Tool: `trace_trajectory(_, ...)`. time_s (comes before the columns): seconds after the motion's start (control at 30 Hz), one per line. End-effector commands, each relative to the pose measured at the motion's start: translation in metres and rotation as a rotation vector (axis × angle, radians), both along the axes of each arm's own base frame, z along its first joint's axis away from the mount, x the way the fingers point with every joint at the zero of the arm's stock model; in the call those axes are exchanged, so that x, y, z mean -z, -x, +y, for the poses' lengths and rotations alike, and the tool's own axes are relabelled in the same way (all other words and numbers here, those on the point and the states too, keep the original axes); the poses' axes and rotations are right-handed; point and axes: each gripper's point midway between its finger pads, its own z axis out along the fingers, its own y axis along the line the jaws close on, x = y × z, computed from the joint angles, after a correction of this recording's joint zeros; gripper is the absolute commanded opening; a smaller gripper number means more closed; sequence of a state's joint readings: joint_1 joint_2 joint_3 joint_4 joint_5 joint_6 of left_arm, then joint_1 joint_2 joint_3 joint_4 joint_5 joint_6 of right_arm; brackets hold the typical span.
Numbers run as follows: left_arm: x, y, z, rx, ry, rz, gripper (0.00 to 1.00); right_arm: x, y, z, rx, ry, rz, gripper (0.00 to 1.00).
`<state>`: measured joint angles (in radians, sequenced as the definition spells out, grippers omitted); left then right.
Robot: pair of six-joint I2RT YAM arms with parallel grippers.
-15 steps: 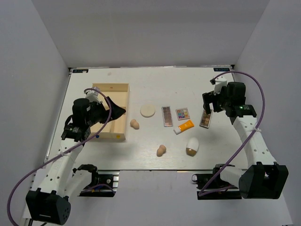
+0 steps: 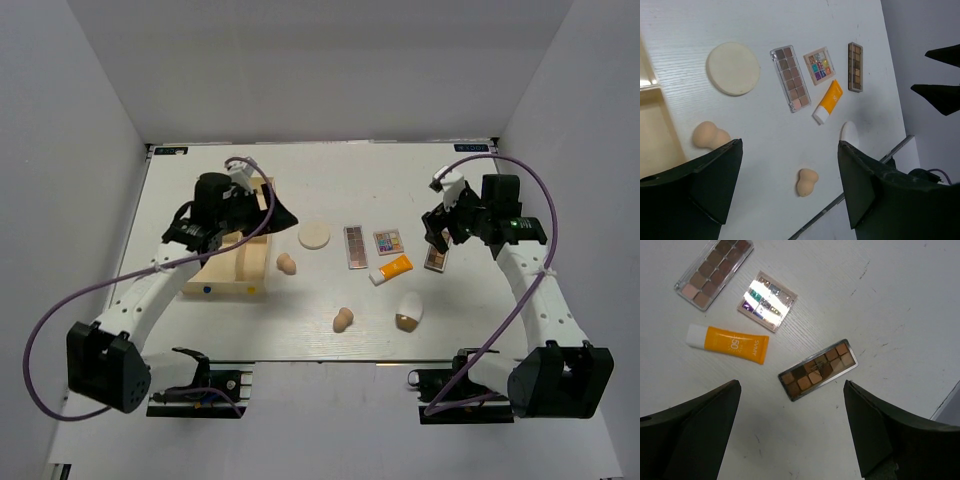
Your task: Organize the makeup
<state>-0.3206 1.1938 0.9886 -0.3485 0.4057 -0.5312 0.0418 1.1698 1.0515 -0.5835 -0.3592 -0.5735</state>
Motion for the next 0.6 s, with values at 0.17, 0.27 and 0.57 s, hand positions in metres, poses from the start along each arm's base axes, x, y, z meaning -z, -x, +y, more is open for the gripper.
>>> trace_trajectory(0.17,0.005,-0.021,-0.051,0.059,-0.073,0.018,0.51,-0.011,0.009,-0.015,-0.051,0.147,-0.1,0.89)
trace_trajectory(0.27,0.02,-0.027,-0.066,0.058,-0.105,0.054,0.34,-0.003,0.005,-0.024,0.007,0.174,-0.1,0.89)
trace_trajectory(0.57,0.067,-0.064,-0.087,-0.022,-0.328,0.11,0.72,0.025,0.003,-0.043,0.099,0.233,-0.031,0.89)
